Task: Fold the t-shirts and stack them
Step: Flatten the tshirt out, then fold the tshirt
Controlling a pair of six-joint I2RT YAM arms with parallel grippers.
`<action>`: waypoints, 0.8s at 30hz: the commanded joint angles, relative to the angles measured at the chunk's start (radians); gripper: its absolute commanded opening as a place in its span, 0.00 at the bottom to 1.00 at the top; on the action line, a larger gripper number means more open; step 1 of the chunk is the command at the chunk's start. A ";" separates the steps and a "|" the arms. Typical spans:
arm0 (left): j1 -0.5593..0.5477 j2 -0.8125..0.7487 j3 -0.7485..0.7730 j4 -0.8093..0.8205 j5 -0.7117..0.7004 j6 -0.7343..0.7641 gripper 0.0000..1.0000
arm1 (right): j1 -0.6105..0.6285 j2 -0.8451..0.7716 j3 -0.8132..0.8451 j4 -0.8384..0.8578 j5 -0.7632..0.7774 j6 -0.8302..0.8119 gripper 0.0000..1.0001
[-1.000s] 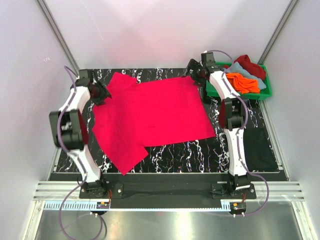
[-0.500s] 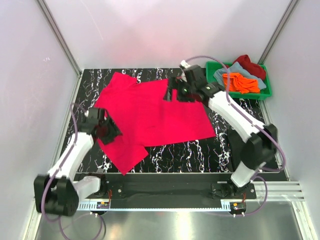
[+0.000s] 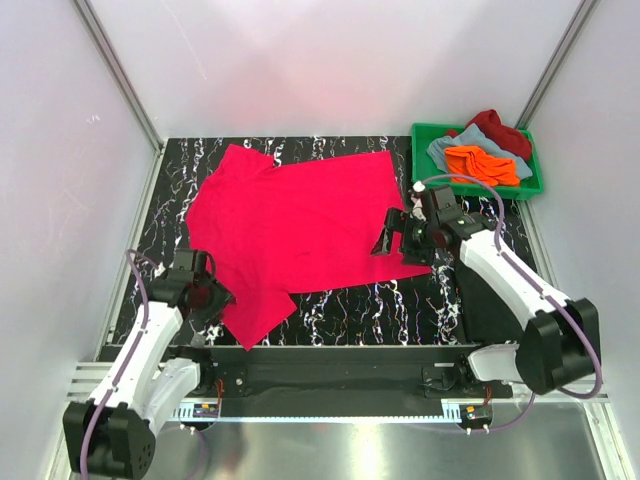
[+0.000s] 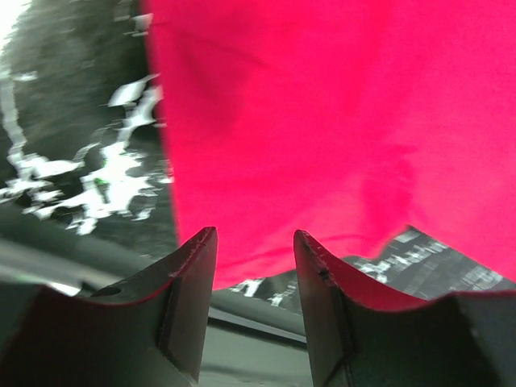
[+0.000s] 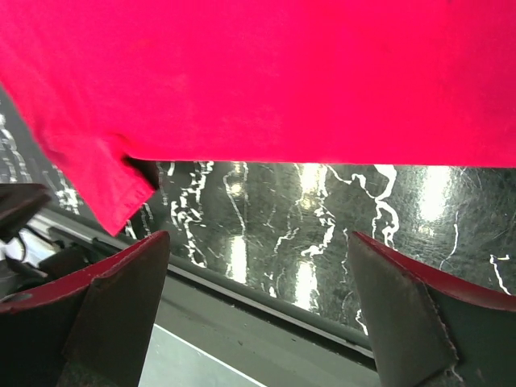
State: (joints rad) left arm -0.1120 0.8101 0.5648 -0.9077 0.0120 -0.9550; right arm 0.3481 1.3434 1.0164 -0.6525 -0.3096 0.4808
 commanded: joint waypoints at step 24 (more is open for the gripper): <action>0.046 0.308 -0.003 0.092 -0.093 -0.048 0.49 | -0.192 -0.072 -0.121 0.040 -0.118 0.015 0.94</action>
State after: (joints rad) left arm -0.0753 1.0966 0.5674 -0.8803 -0.0902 -1.0027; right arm 0.1730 1.3109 0.8951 -0.6258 -0.4057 0.5049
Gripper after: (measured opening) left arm 0.489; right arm 0.947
